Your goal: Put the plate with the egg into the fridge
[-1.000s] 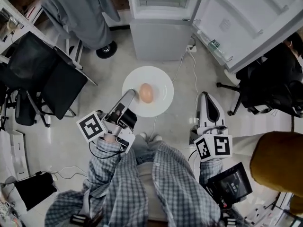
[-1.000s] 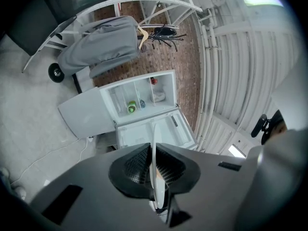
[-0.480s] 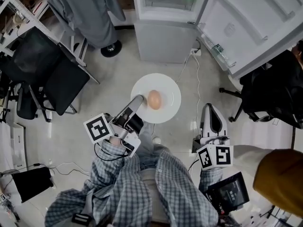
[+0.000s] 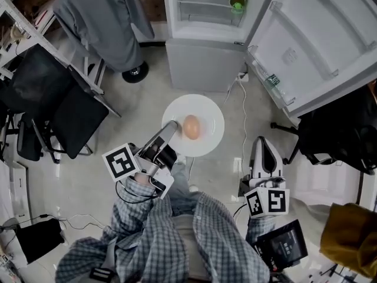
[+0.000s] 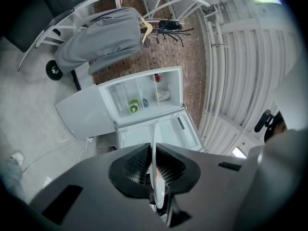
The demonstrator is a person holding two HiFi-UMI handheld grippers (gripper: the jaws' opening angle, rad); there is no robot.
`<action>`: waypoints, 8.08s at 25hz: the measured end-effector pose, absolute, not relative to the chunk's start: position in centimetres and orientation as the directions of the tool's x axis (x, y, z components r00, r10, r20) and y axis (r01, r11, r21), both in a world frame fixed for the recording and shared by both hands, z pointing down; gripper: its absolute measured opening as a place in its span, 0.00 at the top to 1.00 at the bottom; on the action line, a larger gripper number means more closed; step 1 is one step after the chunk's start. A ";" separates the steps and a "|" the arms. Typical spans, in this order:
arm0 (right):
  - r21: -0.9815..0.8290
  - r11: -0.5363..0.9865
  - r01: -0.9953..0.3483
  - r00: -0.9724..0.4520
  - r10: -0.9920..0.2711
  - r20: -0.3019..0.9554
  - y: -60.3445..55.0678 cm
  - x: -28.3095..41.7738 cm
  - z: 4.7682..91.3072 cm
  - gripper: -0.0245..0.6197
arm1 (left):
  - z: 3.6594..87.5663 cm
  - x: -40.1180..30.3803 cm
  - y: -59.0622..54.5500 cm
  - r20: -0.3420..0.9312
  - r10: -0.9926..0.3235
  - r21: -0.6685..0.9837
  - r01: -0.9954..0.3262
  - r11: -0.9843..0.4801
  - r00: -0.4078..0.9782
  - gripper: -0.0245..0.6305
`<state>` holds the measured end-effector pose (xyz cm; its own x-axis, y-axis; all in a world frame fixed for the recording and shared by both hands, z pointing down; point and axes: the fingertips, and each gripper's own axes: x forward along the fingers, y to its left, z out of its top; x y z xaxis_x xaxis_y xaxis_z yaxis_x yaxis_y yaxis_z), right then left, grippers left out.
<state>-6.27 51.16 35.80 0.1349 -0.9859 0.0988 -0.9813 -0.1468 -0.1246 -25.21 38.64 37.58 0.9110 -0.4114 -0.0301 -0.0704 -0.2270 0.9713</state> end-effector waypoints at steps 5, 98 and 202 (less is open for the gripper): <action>-0.123 -0.137 -0.983 0.126 -0.988 0.089 45.1 -6.1 35.5 0.96 | 38.1 -24.1 33.9 -0.001 -0.384 0.973 -0.087 -0.213 0.923 0.92; -0.153 -0.076 -0.985 0.044 -0.978 0.202 -8.1 17.8 38.6 0.95 | 42.8 3.0 -14.4 0.081 -0.323 0.980 -0.135 -0.147 0.943 0.92; -0.973 -0.217 -0.071 -0.258 -0.939 0.228 -19.4 18.0 53.1 0.94 | 53.7 10.7 -26.2 0.150 -0.584 0.984 -0.180 0.007 0.798 0.92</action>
